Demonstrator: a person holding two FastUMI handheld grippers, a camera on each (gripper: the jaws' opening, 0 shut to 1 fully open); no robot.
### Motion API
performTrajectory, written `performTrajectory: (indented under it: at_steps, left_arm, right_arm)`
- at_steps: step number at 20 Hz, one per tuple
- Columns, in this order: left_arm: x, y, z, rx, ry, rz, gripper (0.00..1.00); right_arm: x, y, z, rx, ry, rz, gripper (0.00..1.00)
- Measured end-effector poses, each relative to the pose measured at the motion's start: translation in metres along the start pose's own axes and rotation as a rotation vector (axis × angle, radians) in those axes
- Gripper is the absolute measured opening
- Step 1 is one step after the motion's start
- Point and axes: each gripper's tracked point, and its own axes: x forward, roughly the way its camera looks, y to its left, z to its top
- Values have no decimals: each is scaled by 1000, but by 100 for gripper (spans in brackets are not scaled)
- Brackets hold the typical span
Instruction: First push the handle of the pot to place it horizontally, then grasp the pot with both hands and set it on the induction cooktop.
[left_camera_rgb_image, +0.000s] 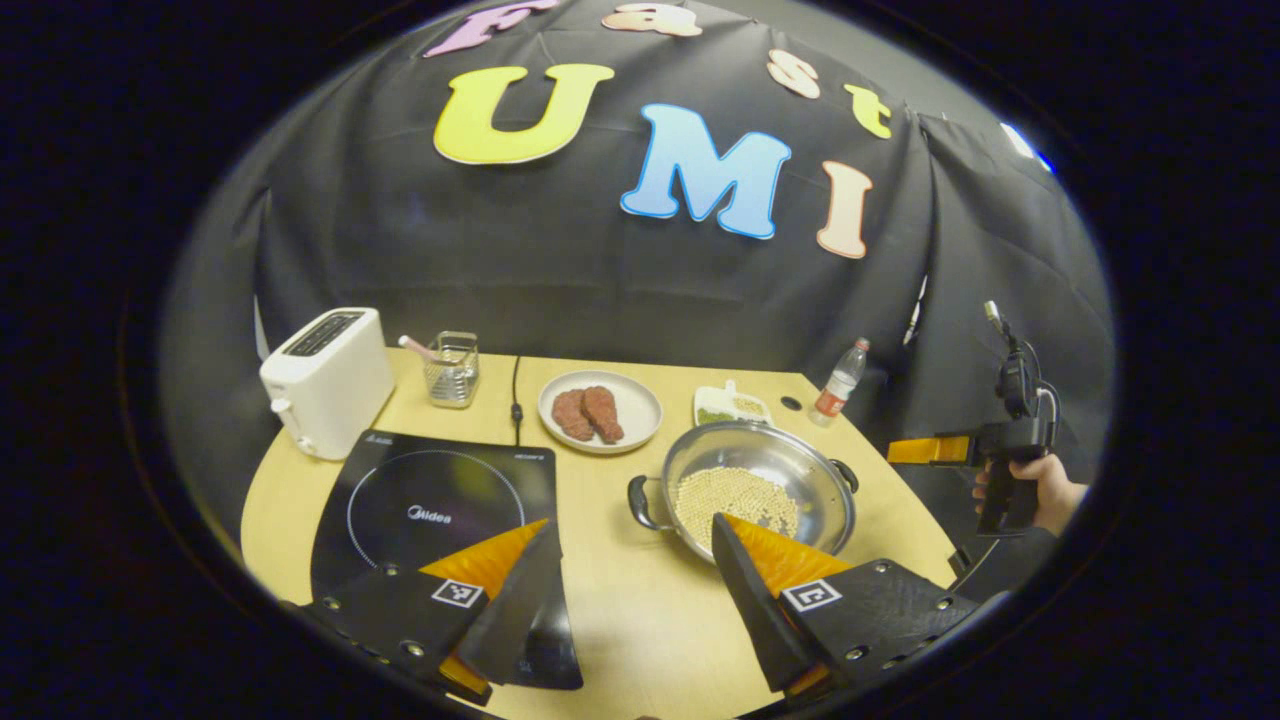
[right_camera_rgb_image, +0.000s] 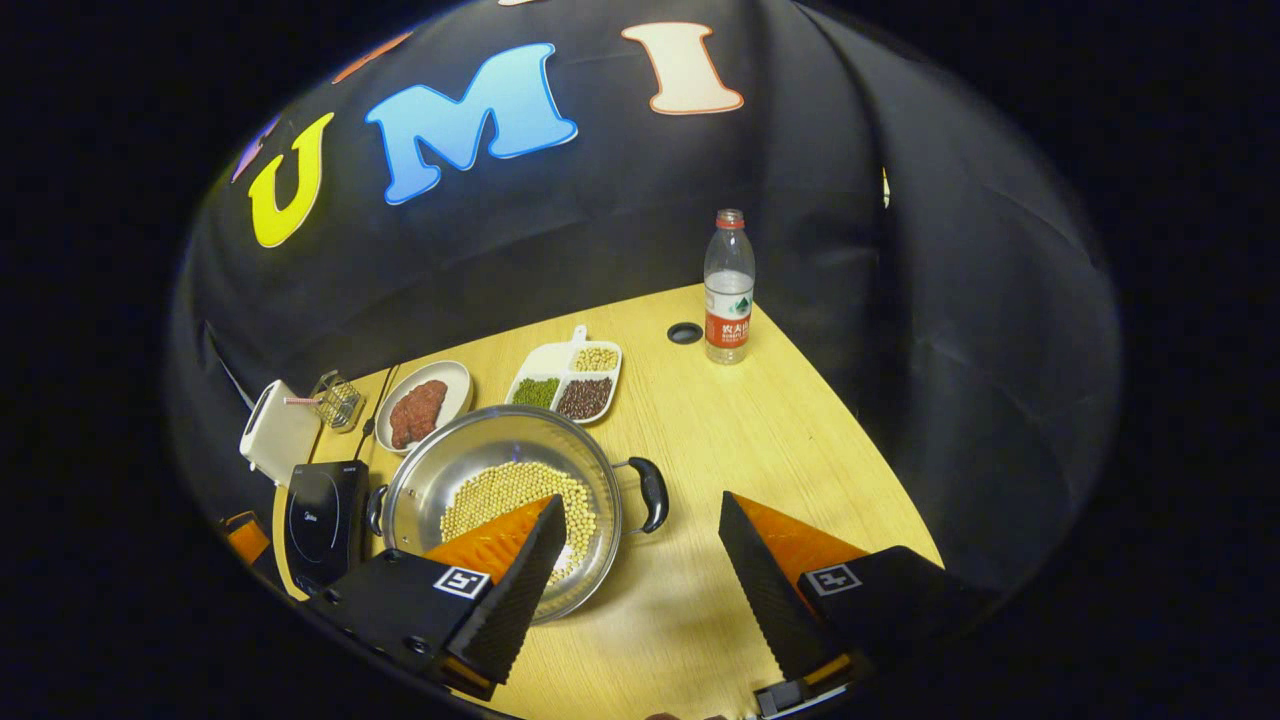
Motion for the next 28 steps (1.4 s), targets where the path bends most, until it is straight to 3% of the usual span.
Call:
performTrajectory:
  at_steps: [1, 3, 4, 6, 7, 8, 9, 11, 12, 13, 14, 16, 17, 18, 19, 21, 23, 24, 26, 27, 28]
  left_arm:
    - [14, -2, 4, 7, 8, -18, 87]
    - [38, -5, 3, 18, 35, -39, 92]
    - [52, -6, 1, 20, 52, -48, 96]
    - [81, -7, -7, 12, 85, -61, 87]
    - [94, -7, -10, 1, 99, -64, 92]
    - [109, -7, -15, -11, 110, -68, 87]
    - [122, -7, -20, -23, 126, -69, 92]
    - [144, -8, -34, -45, 162, -84, 88]
    - [155, -10, -41, -49, 174, -98, 92]
    - [165, -10, -47, -47, 185, -103, 87]
    - [173, -8, -55, -41, 197, -102, 87]
    - [186, -3, -69, -36, 229, -87, 92]
    - [191, -2, -75, -54, 243, -82, 92]
    - [194, -2, -79, -83, 253, -83, 92]
    - [197, -4, -84, -112, 261, -90, 88]
    - [201, -5, -93, -149, 279, -98, 90]
    - [207, -7, -95, -184, 273, -105, 84]
    - [208, -11, -97, -208, 275, -118, 74]
    - [211, -12, -105, -230, 293, -128, 65]
    - [213, -10, -107, -234, 296, -114, 70]
    - [214, -10, -105, -245, 291, -113, 55]
  right_arm:
    - [4, 3, 4, 13, 3, 13, 98]
    - [18, 8, 6, 46, 20, 41, 93]
    - [27, 8, 6, 48, 25, 51, 98]
    - [48, 4, 2, 28, 45, 51, 98]
    - [59, 3, -2, 16, 60, 51, 98]
    - [70, 1, -5, 4, 72, 55, 98]
    - [79, -1, -8, -9, 83, 55, 98]
    - [96, 1, -14, -18, 99, 78, 99]
    - [103, 4, -17, -22, 106, 101, 94]
    - [110, 5, -22, -30, 118, 120, 94]
    - [116, 5, -26, -43, 128, 124, 99]
    - [125, 5, -36, -70, 143, 129, 98]
    - [129, 8, -41, -74, 149, 137, 94]
    - [132, 10, -45, -73, 155, 148, 99]
    - [134, 12, -50, -73, 166, 162, 99]
    - [139, 15, -59, -84, 186, 179, 97]
    - [141, 17, -62, -91, 188, 193, 97]
    - [144, 17, -63, -93, 184, 189, 97]
    - [148, 10, -63, -102, 178, 168, 89]
    - [149, 5, -63, -100, 177, 157, 74]
    - [152, 4, -64, -86, 182, 164, 76]
